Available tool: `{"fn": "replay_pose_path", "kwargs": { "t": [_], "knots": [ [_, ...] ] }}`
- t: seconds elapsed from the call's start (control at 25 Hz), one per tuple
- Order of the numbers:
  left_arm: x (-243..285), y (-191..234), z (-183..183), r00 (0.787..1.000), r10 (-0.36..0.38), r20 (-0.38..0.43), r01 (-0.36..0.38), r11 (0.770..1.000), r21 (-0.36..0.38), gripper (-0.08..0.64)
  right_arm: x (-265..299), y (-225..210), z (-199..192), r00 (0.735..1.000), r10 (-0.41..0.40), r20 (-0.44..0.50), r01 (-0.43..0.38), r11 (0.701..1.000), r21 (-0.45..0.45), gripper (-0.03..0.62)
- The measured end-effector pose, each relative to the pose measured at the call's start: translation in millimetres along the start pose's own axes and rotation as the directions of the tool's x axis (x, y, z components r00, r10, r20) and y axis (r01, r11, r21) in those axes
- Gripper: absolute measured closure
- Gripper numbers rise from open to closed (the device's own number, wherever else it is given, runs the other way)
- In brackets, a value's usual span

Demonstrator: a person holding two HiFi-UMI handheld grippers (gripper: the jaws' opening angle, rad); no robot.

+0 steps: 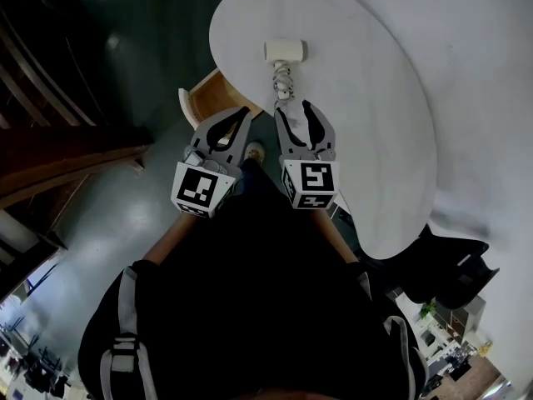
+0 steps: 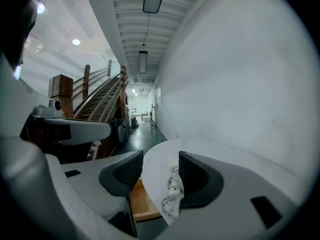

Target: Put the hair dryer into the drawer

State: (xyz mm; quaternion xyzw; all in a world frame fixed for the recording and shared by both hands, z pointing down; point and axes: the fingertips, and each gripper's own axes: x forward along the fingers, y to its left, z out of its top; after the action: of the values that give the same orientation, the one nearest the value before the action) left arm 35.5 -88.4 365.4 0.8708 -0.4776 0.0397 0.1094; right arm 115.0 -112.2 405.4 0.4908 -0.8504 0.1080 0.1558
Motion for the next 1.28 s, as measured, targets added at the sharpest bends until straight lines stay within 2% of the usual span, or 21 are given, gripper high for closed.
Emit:
{"fn": "replay_pose_path", "kwargs": {
  "t": [0.24,0.36,0.52,0.76,1.04,1.28],
  "knots": [
    [29.3,12.0,-10.4,0.997,0.042,-0.065,-0.044,0.999,-0.031,0.552,31.1,-19.8,-5.6,0.998,0.046,-0.034,-0.046,0.999,0.005,0.367],
    [43.5,17.4,-7.0,0.998,0.049,-0.038,-0.048,0.999,0.013,0.552,42.0,-26.7,-8.6,0.997,0.067,-0.042,-0.066,0.998,0.015,0.362],
    [55.1,20.1,-1.0,0.998,0.055,-0.024,-0.055,0.998,0.027,0.552,53.7,-31.3,-14.3,0.995,0.083,-0.057,-0.082,0.996,0.024,0.356],
    [67.7,24.8,-8.7,0.994,0.058,-0.091,-0.06,0.998,-0.016,0.552,75.6,-36.7,-30.6,0.987,0.105,-0.12,-0.099,0.994,0.055,0.34],
    [82.5,34.1,-0.6,0.997,0.018,-0.08,-0.016,1.0,0.024,0.552,102.5,-40.7,-49.8,0.971,0.103,-0.215,-0.085,0.992,0.092,0.324],
    [87.7,45.6,-9.9,0.991,0.009,-0.132,-0.012,1.0,-0.022,0.552,121.0,-40.5,-69.1,0.951,0.089,-0.297,-0.061,0.993,0.102,0.31]
  ]
}}
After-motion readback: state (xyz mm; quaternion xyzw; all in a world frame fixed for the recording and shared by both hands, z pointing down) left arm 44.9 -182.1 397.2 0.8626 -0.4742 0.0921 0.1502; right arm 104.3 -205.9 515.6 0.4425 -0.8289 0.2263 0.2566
